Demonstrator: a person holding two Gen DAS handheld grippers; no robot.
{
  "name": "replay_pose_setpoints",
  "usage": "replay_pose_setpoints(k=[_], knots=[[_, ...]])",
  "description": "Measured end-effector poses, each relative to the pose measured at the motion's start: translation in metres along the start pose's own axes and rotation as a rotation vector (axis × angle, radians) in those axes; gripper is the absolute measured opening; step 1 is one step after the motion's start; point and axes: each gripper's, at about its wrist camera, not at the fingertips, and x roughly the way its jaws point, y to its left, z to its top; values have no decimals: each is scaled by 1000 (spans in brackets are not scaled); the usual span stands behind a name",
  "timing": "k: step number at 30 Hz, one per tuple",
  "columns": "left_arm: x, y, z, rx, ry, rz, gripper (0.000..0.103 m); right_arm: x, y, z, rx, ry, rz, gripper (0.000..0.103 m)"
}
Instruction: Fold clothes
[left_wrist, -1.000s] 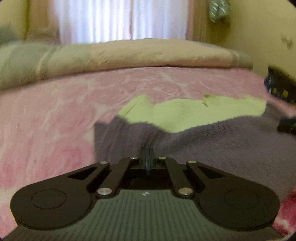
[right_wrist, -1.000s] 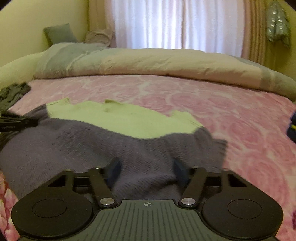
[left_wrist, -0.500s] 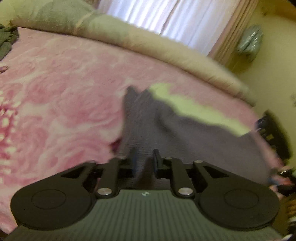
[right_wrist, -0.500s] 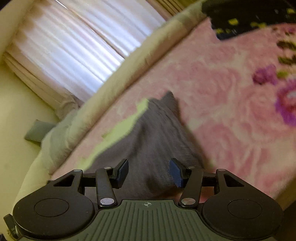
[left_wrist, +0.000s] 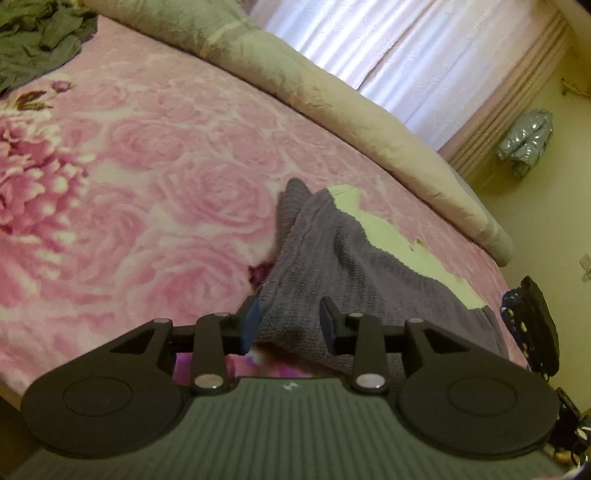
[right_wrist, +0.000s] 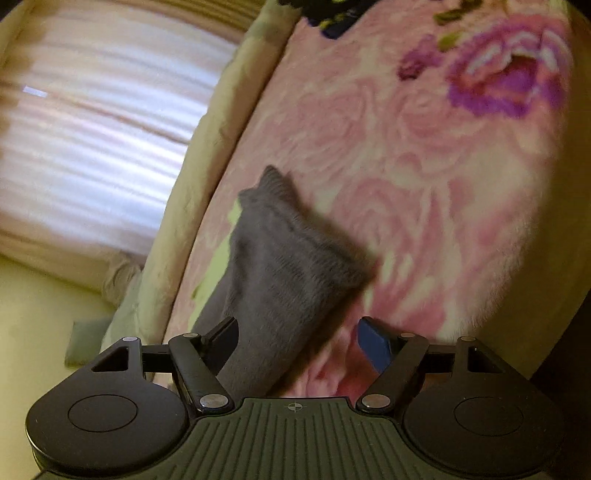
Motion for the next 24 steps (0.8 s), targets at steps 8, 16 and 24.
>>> replay_pose_setpoints(k=[8,16,24], knots=[[15,1,10,5,-2,10,31,35,6,34,26,33,-70,33],[23,3,23,-34,19,-18,31,42,20,55,-168,-8,-36,15],[44,-22,14,10,123,-105,32,121,110,145,-676,-131,-124,15]])
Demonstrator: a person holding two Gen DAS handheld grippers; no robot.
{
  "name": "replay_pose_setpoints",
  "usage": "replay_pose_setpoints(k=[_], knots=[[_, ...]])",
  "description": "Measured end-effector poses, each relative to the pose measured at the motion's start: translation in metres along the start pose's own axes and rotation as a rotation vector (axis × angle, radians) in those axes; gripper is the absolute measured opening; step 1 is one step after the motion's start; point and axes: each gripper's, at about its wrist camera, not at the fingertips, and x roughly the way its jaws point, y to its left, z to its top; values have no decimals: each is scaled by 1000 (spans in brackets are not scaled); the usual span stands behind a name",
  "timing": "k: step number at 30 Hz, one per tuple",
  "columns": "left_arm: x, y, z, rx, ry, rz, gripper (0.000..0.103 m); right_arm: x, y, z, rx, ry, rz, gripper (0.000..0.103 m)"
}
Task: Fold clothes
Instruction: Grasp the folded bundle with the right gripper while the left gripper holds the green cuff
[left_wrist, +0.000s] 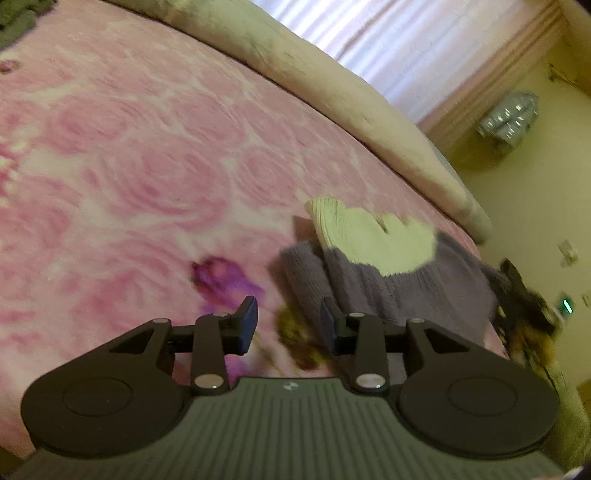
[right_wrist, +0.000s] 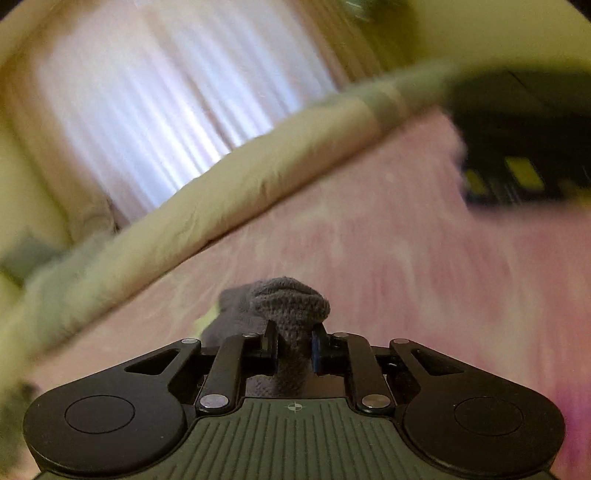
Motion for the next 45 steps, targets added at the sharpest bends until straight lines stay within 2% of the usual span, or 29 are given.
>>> replay_pose_setpoints(k=[2,3,4,5,6,8,13,17,20,24,25,26,27,29,31,34,38,39,40,42,45], knots=[[6,-5,-4,7,16,-17,32,31,0,16,-30,32,-24,15],[8,-6,-6,8,22,-21,32,43,-3,19,-1,78,-35,21],[9,-5,-6,6,21,-23,32,47,-8,16,39,102,-38,37],[9,-4,-7,3,20,-26,32,44,-15,10,86,107,-34,46],[9,-3,-7,1,19,-28,32,38,-21,1,132,100,-19,59],[8,2,-5,-12,13,-20,32,18,-31,-20,221,90,32,61],[12,8,7,-36,4,-20,33,-26,-49,-80,439,222,206,60],[23,7,14,-47,2,-19,34,-57,-37,-114,525,253,270,60],[31,4,13,-60,11,-25,34,-50,-29,-124,614,265,305,60],[34,0,10,-60,21,-33,34,-22,-21,-123,675,241,275,60],[34,1,10,-64,19,-30,34,-13,-20,-120,673,241,271,54],[34,1,11,-68,17,-28,34,-7,-19,-116,655,246,264,38],[33,2,11,-71,16,-26,34,-1,-17,-111,627,254,257,13],[32,1,13,-68,13,-23,34,3,-13,-98,518,260,246,11],[31,0,16,-50,16,-22,34,5,-2,-79,321,250,231,10],[31,-3,18,-40,25,-26,34,10,3,-43,116,207,179,10],[38,-10,13,-36,58,-74,37,24,-19,-13,90,209,83,11],[43,-12,11,-37,76,-92,37,27,-28,-12,125,239,64,20],[48,-14,8,-38,91,-107,37,24,-38,-18,185,261,61,42],[60,-21,3,-42,116,-152,37,7,-53,-35,293,243,81,62],[80,-28,0,-88,155,-242,45,-33,-61,-72,431,232,171,62]])
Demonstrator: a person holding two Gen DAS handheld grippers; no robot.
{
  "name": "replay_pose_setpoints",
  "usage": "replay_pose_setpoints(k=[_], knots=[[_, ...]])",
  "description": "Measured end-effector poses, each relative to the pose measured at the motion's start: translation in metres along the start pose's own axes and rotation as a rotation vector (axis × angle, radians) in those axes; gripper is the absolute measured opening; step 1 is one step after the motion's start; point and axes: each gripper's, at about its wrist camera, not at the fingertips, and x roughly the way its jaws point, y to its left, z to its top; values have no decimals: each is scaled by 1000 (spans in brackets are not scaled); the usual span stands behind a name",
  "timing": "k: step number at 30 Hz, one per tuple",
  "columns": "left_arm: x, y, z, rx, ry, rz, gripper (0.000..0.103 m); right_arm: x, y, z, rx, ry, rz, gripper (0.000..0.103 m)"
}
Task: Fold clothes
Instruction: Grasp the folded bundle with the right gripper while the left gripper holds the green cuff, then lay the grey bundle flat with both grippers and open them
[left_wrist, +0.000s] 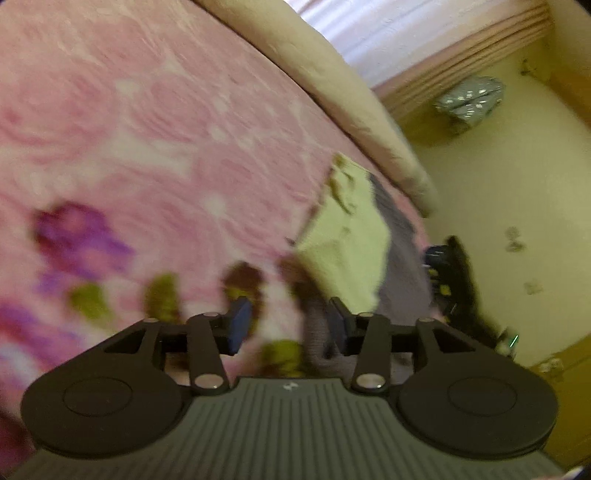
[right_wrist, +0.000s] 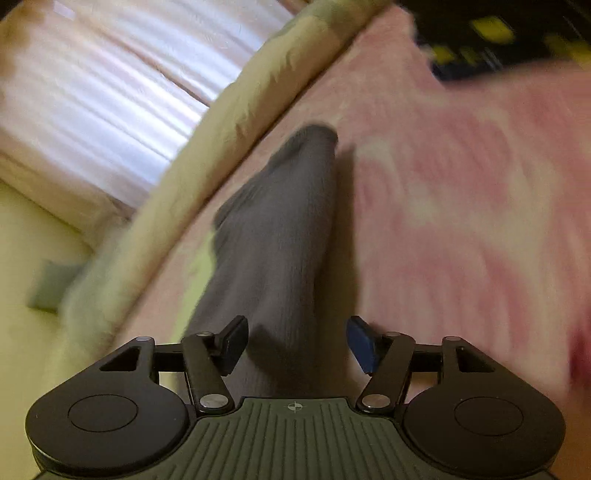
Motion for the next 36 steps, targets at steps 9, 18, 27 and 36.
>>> replay_pose_setpoints(k=[9,18,27,36], knots=[[66,-14,-2,-59,80,-83,51,-45,2,-114,90,108,84,62],[55,-40,-26,44,58,-85,14,-38,27,-124,-11,142,48,16],[27,-38,-97,11,26,-64,15,-98,0,-136,-4,73,-57,41],[1,-92,-37,325,-47,0,41,-105,47,-174,-214,-115,-208,46]])
